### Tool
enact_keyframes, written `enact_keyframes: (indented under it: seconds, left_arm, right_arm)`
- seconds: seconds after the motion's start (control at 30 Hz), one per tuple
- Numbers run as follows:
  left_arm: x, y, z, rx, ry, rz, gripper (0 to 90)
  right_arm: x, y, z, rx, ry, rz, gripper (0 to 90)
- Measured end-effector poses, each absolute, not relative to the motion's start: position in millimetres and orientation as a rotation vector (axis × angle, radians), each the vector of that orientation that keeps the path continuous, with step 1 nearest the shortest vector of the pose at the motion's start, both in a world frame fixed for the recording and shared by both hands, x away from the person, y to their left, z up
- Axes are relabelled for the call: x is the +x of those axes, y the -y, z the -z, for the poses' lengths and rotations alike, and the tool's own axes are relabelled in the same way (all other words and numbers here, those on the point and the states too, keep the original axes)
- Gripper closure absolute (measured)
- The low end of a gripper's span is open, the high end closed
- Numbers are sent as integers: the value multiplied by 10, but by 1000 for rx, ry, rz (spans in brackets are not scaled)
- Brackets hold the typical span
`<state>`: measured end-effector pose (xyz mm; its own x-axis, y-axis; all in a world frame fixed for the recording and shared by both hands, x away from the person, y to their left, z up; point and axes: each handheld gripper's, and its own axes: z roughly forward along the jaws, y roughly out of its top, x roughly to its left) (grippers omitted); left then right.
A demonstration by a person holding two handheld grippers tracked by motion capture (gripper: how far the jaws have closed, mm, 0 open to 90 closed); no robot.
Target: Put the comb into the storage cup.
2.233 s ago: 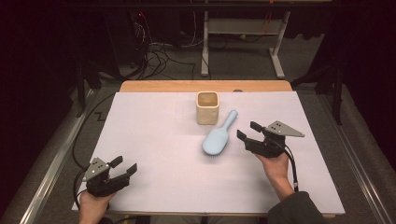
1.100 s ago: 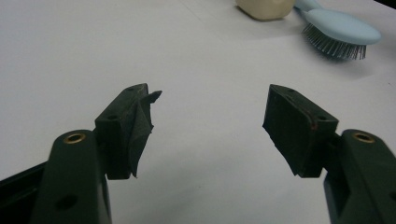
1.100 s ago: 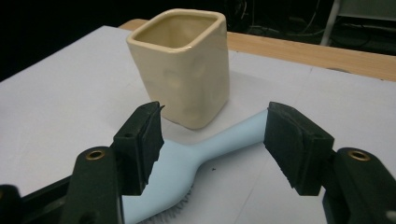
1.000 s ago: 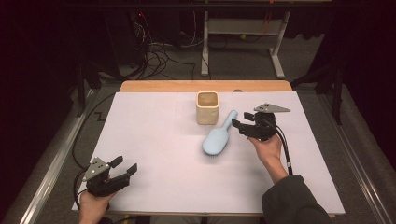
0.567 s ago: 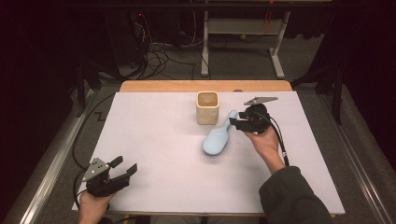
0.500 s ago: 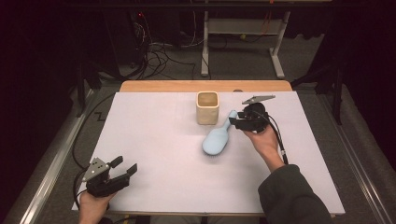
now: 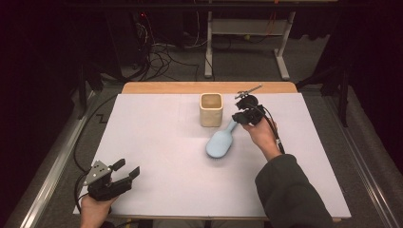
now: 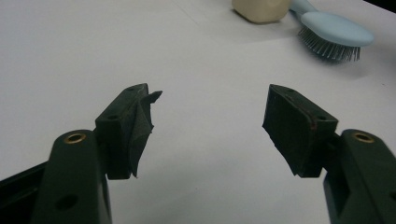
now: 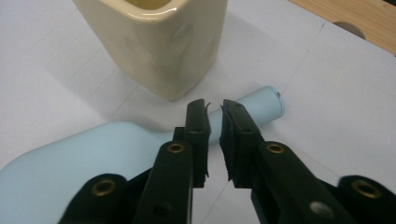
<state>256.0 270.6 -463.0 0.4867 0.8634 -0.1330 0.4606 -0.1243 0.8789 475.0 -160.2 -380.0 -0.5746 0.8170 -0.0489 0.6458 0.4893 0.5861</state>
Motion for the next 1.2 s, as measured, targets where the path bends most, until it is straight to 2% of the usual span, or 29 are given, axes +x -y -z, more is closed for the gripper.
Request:
enact_keyframes:
  seconds: [0.1,0.5,1.2]
  left_arm:
    - [2559,-2702,4632,1761,-1121,-518,334]
    - [2562,-2697,4633,1766,-1117,-513,336]
    - [2563,-2691,4633,1767,-1114,-507,336]
  right_arm:
    - [4823,1528,3808,1231,-2434,-708,900]
    - [5066,1432,3995,1311,-2447,-600,900]
    - [5219,1337,4100,1355,-2443,-538,900]
